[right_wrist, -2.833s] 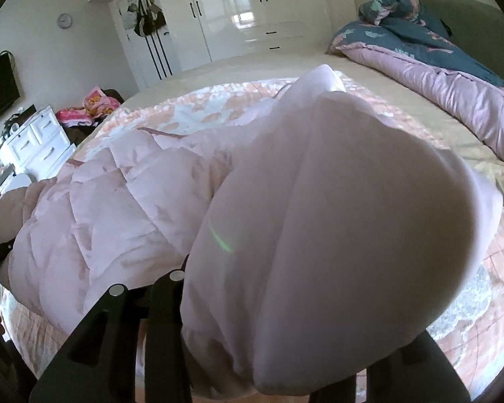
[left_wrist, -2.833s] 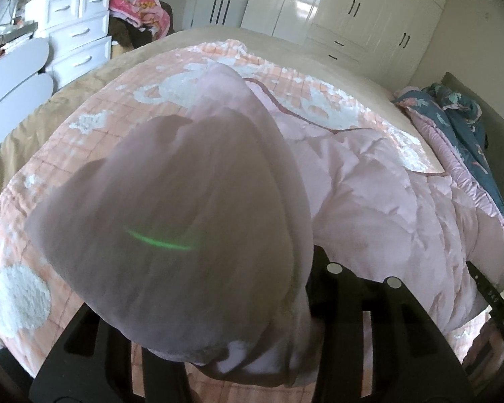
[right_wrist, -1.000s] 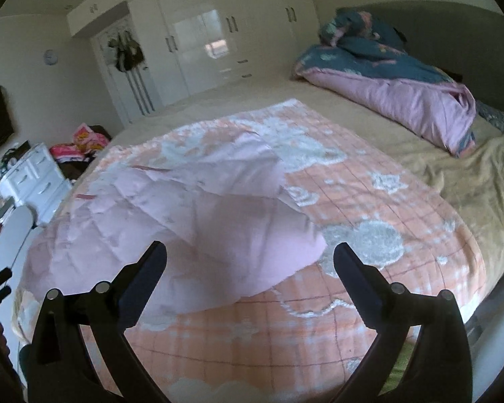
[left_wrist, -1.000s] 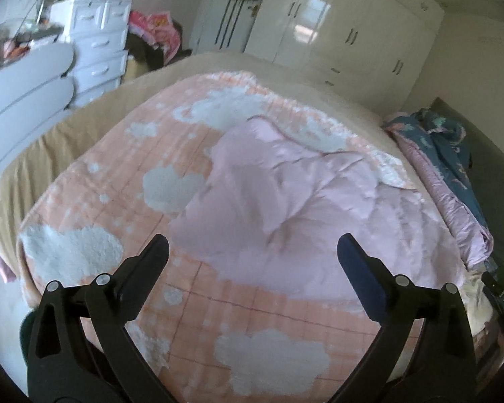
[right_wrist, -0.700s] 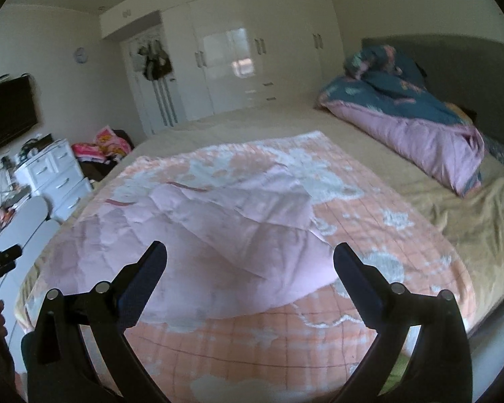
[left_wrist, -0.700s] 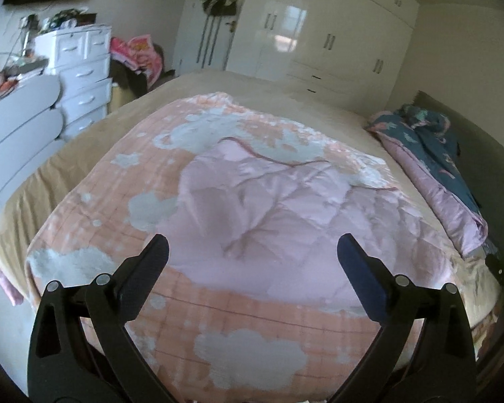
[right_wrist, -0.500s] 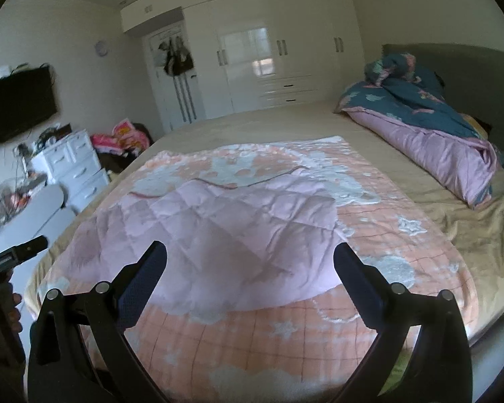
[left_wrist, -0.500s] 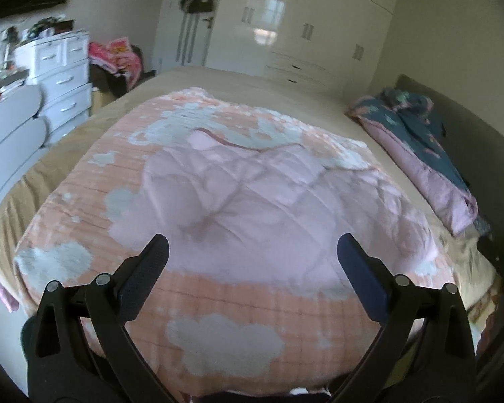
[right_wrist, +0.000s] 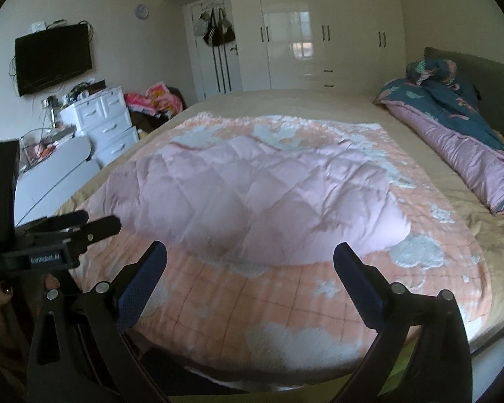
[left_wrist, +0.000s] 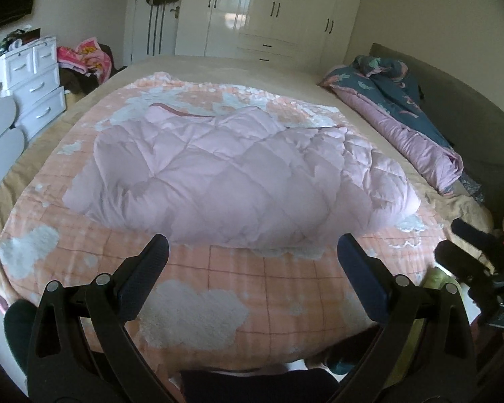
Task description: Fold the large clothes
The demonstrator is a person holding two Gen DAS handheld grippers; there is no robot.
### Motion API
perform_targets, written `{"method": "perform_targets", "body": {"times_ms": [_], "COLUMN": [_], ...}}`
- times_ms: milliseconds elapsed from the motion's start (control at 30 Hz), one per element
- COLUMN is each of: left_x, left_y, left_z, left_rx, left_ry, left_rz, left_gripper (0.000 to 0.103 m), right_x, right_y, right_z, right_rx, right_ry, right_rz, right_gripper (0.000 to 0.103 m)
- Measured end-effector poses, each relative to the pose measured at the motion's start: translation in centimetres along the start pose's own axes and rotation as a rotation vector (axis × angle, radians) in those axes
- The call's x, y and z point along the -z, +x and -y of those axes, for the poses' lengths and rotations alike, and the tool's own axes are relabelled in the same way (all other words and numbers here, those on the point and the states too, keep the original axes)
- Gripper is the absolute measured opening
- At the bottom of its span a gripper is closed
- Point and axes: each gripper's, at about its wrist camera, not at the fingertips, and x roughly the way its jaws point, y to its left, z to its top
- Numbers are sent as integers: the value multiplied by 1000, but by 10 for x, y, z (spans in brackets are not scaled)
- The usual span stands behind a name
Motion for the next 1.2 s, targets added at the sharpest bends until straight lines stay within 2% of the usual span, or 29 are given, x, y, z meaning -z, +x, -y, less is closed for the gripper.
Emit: {"method": "perform_targets", "body": {"times_ms": [200, 1200], "left_x": [1, -1], "left_y": [0, -7], "left_z": [1, 1], "left_rx": [-29, -68], "left_ry": [3, 20], "left_rz": [4, 11], "left_gripper": [94, 94], "right_x": [-4, -1], "right_y": [-5, 0], "right_z": [0, -4], "right_rx": [-11, -32], "right_ry": [8, 8], "right_rz": [27, 7], "right_gripper": [99, 99]}}
